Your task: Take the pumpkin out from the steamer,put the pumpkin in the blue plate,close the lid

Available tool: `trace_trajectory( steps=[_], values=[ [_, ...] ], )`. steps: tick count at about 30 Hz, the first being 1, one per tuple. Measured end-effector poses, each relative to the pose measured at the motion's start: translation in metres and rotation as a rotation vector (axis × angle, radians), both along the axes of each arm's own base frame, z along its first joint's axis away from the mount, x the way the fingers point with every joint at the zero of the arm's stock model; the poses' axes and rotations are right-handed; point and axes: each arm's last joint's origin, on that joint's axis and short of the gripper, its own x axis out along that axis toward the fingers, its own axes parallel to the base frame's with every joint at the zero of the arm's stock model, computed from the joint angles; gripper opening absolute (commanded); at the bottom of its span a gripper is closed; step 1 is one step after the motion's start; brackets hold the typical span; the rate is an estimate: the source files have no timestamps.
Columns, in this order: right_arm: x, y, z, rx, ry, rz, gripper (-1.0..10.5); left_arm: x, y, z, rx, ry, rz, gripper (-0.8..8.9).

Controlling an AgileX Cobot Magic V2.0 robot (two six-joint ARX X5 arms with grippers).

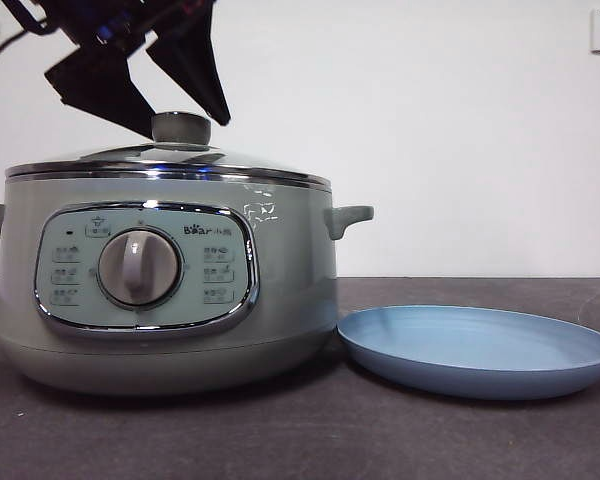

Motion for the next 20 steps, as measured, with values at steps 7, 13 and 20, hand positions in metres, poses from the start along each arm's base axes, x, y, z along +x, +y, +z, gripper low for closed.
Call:
trace_trajectory(
  steps=[7, 13, 20],
  values=[
    [-0.0008, -0.0001, -0.0017, -0.002, 0.019, 0.000, 4.4, -0.0002, -0.0023, -0.0015, 0.025, -0.008, -0.002, 1.72],
    [-0.0013, -0.0001, -0.0026, -0.003, 0.030, 0.000, 4.4, -0.0003, -0.0019, -0.0016, 0.048, -0.021, -0.011, -0.07],
    [-0.0016, -0.0002, -0.0033, -0.003, 0.039, 0.000, 4.4, -0.0022, -0.0004, 0.0006, 0.059, -0.035, -0.006, -0.07]
  ],
)
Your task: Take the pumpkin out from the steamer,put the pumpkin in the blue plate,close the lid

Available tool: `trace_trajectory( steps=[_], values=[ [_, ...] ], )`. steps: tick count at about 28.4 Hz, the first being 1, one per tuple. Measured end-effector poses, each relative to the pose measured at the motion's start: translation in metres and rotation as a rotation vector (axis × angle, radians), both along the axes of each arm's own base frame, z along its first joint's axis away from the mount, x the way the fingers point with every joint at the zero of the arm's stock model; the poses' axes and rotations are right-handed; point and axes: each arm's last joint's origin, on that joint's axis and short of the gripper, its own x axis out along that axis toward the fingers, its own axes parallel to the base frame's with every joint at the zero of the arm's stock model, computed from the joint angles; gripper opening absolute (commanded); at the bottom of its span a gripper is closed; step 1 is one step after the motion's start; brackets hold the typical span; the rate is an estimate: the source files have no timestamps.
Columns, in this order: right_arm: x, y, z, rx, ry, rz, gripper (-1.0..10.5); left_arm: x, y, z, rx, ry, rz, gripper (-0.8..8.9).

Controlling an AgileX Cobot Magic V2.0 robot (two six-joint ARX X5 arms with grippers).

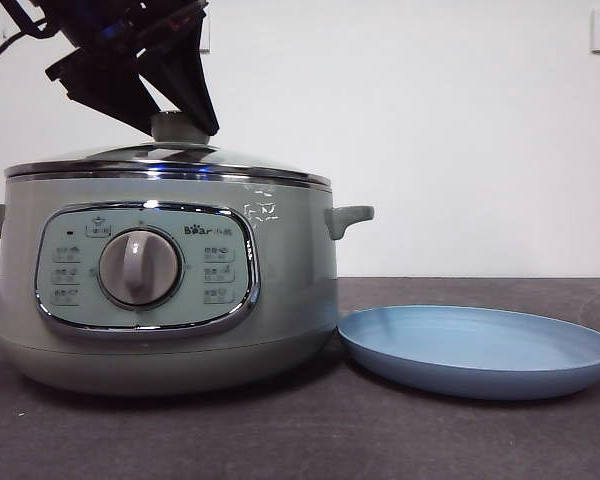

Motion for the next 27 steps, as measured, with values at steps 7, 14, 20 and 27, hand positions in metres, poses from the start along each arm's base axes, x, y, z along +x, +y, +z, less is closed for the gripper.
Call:
trace_trajectory(
  steps=[7, 14, 20, 27],
  values=[
    [0.002, 0.003, 0.001, 0.041, -0.010, 0.062, 4.4, -0.021, 0.012, 0.026, -0.013, -0.096, 0.038, -0.07],
    [0.020, 0.026, -0.004, 0.088, 0.011, 0.233, 4.4, -0.054, 0.033, 0.059, -0.052, -0.230, 0.090, -0.07],
    [0.041, 0.068, -0.021, 0.082, 0.084, 0.396, 4.4, -0.090, 0.055, 0.082, -0.065, -0.332, 0.162, -0.07],
    [0.067, 0.129, -0.029, 0.050, 0.168, 0.566, 4.4, -0.127, 0.081, 0.094, -0.017, -0.426, 0.301, -0.07]
  ],
)
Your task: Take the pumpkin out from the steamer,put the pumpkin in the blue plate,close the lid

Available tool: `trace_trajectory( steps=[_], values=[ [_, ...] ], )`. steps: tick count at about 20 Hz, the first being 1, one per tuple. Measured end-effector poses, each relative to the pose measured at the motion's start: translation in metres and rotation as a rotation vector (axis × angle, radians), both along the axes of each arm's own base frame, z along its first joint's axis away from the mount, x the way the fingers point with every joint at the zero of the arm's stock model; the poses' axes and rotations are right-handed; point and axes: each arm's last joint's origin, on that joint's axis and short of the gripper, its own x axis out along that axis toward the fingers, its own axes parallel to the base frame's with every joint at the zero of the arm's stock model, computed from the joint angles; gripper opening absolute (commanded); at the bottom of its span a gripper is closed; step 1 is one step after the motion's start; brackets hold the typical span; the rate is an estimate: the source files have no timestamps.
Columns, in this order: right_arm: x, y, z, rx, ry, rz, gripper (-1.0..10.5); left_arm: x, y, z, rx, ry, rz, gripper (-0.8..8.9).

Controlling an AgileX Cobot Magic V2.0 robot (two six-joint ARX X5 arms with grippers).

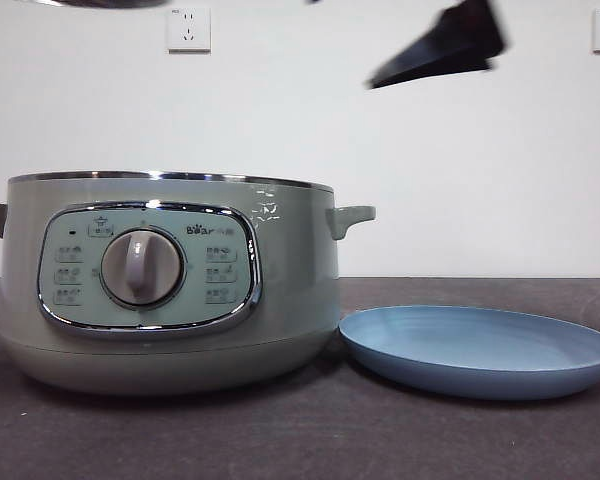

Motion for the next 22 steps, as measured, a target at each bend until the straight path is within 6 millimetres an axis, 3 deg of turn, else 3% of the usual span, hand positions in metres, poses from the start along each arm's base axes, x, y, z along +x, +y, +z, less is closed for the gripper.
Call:
trace_trajectory(
  steps=[6, 10, 13, 22],
  values=[
    [0.028, 0.078, -0.001, -0.232, 0.005, 0.078, 4.5, -0.034, 0.023, 0.007, 0.010, -0.076, 0.125, -0.08],
    [0.041, 0.128, -0.006, -0.453, -0.051, 0.108, 4.7, -0.039, 0.026, 0.006, 0.017, -0.068, 0.128, -0.07],
    [0.048, 0.156, -0.023, -0.560, -0.079, 0.135, 5.1, -0.039, 0.026, 0.005, 0.023, -0.059, 0.127, -0.07],
    [0.062, 0.181, -0.090, -0.691, -0.007, 0.207, 4.7, -0.039, 0.025, 0.002, 0.036, -0.039, 0.126, -0.08]
  ],
)
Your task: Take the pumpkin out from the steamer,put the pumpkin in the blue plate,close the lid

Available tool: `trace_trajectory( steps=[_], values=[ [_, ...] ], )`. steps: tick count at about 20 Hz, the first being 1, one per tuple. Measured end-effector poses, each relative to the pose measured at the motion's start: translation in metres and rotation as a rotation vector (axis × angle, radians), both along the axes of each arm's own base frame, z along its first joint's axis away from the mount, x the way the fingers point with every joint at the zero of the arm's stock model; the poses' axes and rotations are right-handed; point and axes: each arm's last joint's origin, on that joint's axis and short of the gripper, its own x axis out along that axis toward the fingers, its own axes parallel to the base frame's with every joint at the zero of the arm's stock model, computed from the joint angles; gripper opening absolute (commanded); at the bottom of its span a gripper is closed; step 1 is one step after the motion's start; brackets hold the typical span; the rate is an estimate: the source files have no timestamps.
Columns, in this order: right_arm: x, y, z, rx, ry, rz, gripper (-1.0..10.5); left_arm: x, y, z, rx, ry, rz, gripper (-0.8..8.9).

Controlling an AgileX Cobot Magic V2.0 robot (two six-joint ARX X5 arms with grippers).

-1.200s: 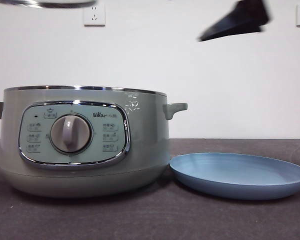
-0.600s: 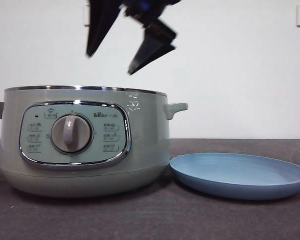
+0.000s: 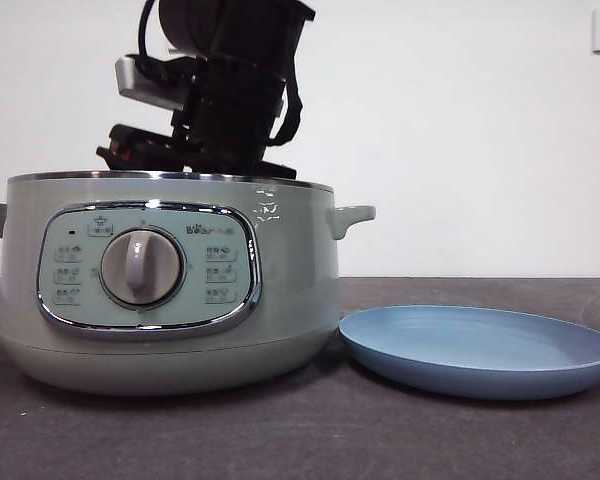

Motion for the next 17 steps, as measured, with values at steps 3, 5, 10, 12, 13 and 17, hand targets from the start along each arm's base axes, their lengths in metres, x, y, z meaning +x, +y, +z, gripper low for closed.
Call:
trace_trajectory(
  steps=[3, 5, 10, 12, 13, 17],
  values=[
    [0.001, 0.002, 0.001, 0.003, -0.036, -0.005, -0.1, 0.000, 0.000, -0.001, 0.006, 0.012, 0.000, -0.07],
    [0.001, 0.002, 0.001, 0.003, -0.037, -0.005, 0.0, 0.000, 0.000, -0.001, 0.007, 0.013, 0.000, -0.08],
    [-0.012, -0.014, 0.032, -0.015, -0.020, -0.014, 0.0, 0.000, 0.000, -0.001, 0.004, 0.011, -0.004, -0.08],
    [-0.028, -0.042, 0.080, 0.027, -0.055, -0.033, 0.0, 0.003, -0.002, 0.000, -0.001, 0.003, -0.006, -0.07],
    [-0.037, -0.059, 0.104, 0.053, -0.073, -0.051, 0.0, 0.005, -0.003, 0.001, -0.004, -0.002, -0.007, -0.07],
    [-0.059, -0.128, 0.158, 0.084, -0.073, -0.212, 0.0, 0.011, -0.008, 0.002, -0.022, -0.004, -0.058, -0.07]
  ],
)
